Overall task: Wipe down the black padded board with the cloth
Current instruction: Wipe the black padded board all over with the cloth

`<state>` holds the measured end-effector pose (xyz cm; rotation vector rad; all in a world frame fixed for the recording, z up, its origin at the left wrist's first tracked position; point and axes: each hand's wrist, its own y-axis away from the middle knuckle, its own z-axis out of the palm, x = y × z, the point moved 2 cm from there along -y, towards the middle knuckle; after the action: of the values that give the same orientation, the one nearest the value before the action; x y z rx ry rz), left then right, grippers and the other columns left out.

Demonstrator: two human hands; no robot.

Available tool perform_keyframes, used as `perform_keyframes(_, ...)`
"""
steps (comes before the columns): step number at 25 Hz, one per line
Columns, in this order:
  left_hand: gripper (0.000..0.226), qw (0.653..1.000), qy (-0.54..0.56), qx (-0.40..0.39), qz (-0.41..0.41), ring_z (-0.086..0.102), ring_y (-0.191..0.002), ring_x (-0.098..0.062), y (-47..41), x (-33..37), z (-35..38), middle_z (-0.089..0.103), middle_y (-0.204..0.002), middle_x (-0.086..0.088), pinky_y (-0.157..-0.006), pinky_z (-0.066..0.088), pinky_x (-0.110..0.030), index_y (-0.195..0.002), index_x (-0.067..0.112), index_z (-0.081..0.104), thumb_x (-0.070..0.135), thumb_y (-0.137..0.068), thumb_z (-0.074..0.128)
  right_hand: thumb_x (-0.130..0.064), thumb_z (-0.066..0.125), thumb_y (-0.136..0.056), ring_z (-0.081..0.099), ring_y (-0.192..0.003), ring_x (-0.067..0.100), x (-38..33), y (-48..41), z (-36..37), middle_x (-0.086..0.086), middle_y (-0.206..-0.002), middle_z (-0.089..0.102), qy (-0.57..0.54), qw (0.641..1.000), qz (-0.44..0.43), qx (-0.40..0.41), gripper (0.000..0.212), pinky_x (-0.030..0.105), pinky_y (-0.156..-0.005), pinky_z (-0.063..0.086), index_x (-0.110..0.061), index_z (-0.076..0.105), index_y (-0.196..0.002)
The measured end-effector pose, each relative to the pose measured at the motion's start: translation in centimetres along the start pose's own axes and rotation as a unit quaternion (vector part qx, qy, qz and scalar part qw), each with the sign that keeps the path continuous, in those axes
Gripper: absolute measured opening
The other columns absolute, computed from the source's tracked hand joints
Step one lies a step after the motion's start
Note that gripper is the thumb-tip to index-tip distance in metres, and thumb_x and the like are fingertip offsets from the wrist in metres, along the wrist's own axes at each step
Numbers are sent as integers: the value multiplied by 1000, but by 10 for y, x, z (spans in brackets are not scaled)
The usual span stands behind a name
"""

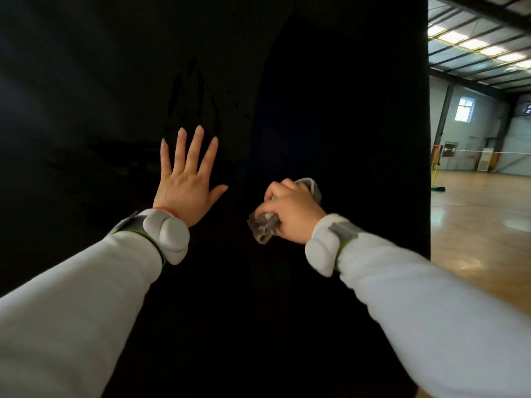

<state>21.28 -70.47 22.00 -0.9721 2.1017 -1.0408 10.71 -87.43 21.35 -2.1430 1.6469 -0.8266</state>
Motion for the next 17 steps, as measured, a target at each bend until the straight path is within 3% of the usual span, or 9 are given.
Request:
perform_keyframes(1, 83, 1000, -2, -7, 1, -19, -140, -32, 0, -1, 1, -13, -155, -13, -110, -16, -51, -148, 15, -6, 50, -90, 42, -14, 65, -77, 42, -104, 27, 4, -9, -12, 4, -108, 52, 8, 1000, 17, 15, 33, 40, -86, 34, -26, 68, -107)
perform_keyframes(4, 82, 1000, -7, -9, -3, -27, -136, -28, -3, -3, 3, -18, -154, -12, -108, -19, -50, -143, 17, -16, 53, -90, 36, -11, 60, -77, 40, -111, 28, 22, -43, -58, 6, -119, 48, 2, 970, 145, 194, 43, 41, -92, 33, -28, 61, -117)
perform_keyframes(6, 81, 1000, -8, -4, 0, -27, -136, -28, -2, -3, 4, -18, -154, -12, -108, -20, -50, -142, 17, -16, 54, -89, 34, -14, 61, -76, 38, -113, 27, 23, -51, -58, 4, -122, 45, 16, 955, 184, 233, 47, 39, -91, 31, -30, 57, -120)
perform_keyframes(10, 83, 1000, -2, 0, 7, -16, -141, -35, 1, -1, 1, -12, -155, -14, -109, -16, -51, -148, 15, -7, 50, -89, 41, -15, 67, -66, 44, -97, 29, -2, -23, 4, 4, -107, 53, -16, 975, 103, 198, 41, 31, -76, 21, -27, 66, -105)
perform_keyframes(12, 87, 1000, -3, 2, 16, -13, -141, -36, 5, -2, -2, -9, -156, -15, -111, -12, -52, -149, 14, 0, 48, -87, 49, -17, 67, -66, 46, -92, 28, -11, 0, 27, 3, -100, 54, -46, 980, 82, 175, 33, 31, -75, 18, -26, 69, -98)
perform_keyframes(17, 92, 998, -28, -42, 22, -18, -141, -33, 25, -4, 2, -16, -155, -11, -110, -15, -50, -146, 17, -13, 53, -87, 48, -14, 72, -65, 49, -91, 31, -10, 21, 28, 4, -94, 56, -26, 1000, -10, 11, 26, 43, -76, 36, -23, 72, -90)
